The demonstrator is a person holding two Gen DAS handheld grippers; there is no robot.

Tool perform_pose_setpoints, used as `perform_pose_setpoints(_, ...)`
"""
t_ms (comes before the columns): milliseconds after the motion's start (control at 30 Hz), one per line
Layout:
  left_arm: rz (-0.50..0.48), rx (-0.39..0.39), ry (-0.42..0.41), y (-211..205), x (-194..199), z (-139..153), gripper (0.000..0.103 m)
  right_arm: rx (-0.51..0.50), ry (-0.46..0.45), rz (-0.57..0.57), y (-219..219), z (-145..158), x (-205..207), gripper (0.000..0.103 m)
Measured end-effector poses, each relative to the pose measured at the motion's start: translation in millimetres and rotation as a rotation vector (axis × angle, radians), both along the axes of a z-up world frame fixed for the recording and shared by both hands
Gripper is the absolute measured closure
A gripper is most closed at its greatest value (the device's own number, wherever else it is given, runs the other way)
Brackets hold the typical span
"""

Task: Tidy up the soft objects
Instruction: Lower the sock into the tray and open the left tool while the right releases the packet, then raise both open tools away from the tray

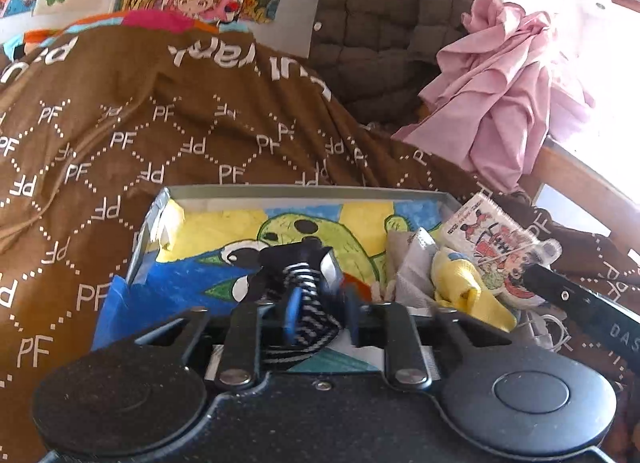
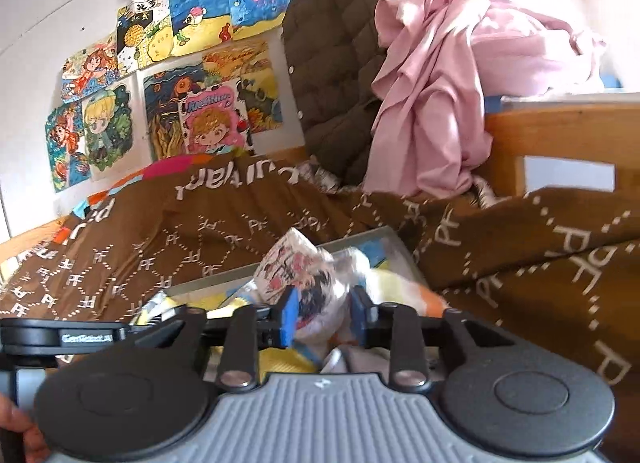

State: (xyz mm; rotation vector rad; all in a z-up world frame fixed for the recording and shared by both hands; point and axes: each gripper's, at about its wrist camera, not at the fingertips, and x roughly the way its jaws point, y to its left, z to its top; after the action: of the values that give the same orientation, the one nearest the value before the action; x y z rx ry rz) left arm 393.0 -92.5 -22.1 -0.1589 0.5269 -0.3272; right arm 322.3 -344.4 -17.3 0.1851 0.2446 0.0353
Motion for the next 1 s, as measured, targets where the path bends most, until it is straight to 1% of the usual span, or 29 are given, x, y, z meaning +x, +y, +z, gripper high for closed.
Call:
perform_pose_setpoints(133, -0.001, 0.032, -0.017, -3.6, -5.7, 0.3, 0.062, -0.039, -0.009, -0.024, 1.9, 2.5, -1.3, 0.055)
perform_pose_setpoints(267, 0.006, 0.036, -0.025, -4.0, -9.5, 1.1, 0.059, -0.070, -0.015, -0.022, 5.7, 4.6, -4.0, 0.047)
perform_pose_setpoints(367, 0.013, 0.042, -0.034, -4.8, -13.1, 3.8, 0.054, -0.097, -0.020, -0.017, 9.4, 7.6, -7.6, 0.040)
perform_pose_setpoints(433, 0.015, 0.045, -0.039, -5.8, -15.9, 6.4, 0.049, -0.116, -0.021, -0.016, 11.9, 10.4, -10.5, 0.035)
perform_pose_setpoints(500, 0.016, 0.048, -0.048, -5.9, -20.2, 9.4, 0.047, -0.125, -0.021, -0.012, 13.0, 13.3, -14.5, 0.031)
perform_pose_setpoints(567, 0.018, 0.049, -0.058, -6.1, -25.2, 12.5, 0.042, -0.128, -0.025, -0.009, 13.7, 16.7, -18.8, 0.028)
perform_pose_setpoints(600, 0.023, 0.051, -0.065, -6.0, -28.0, 14.3, 0.038, -0.130, -0.029, -0.008, 14.5, 19.1, -21.3, 0.025)
perform_pose_setpoints(633, 0.030, 0.050, -0.072, -5.5, -31.3, 16.4, 0.036, -0.131, -0.031, -0.007, 14.8, 21.1, -23.3, 0.022)
perform_pose_setpoints(767, 0.044, 0.038, -0.089, -2.7, -41.8, 27.5, 0.030, -0.142, -0.040, -0.006, 17.5, 31.1, -33.2, 0.018)
perform_pose_setpoints(833, 0.058, 0.037, -0.101, -1.8, -48.5, 33.7, 0.023, -0.145, -0.040, -0.007, 18.4, 36.9, -38.3, 0.013)
perform_pose_setpoints(867, 0.071, 0.034, -0.106, -0.7, -52.5, 37.1, 0.022, -0.142, -0.039, -0.007, 18.9, 39.9, -41.2, 0.011)
perform_pose_setpoints(900, 0.081, 0.023, -0.110, 1.0, -55.7, 39.6, 0.021, -0.135, -0.037, -0.004, 18.9, 43.6, -44.5, 0.007)
perform_pose_setpoints(1000, 0.115, -0.017, -0.123, 7.9, -67.4, 48.0, 0.015, -0.113, -0.033, 0.015, 20.4, 55.8, -58.4, 0.002)
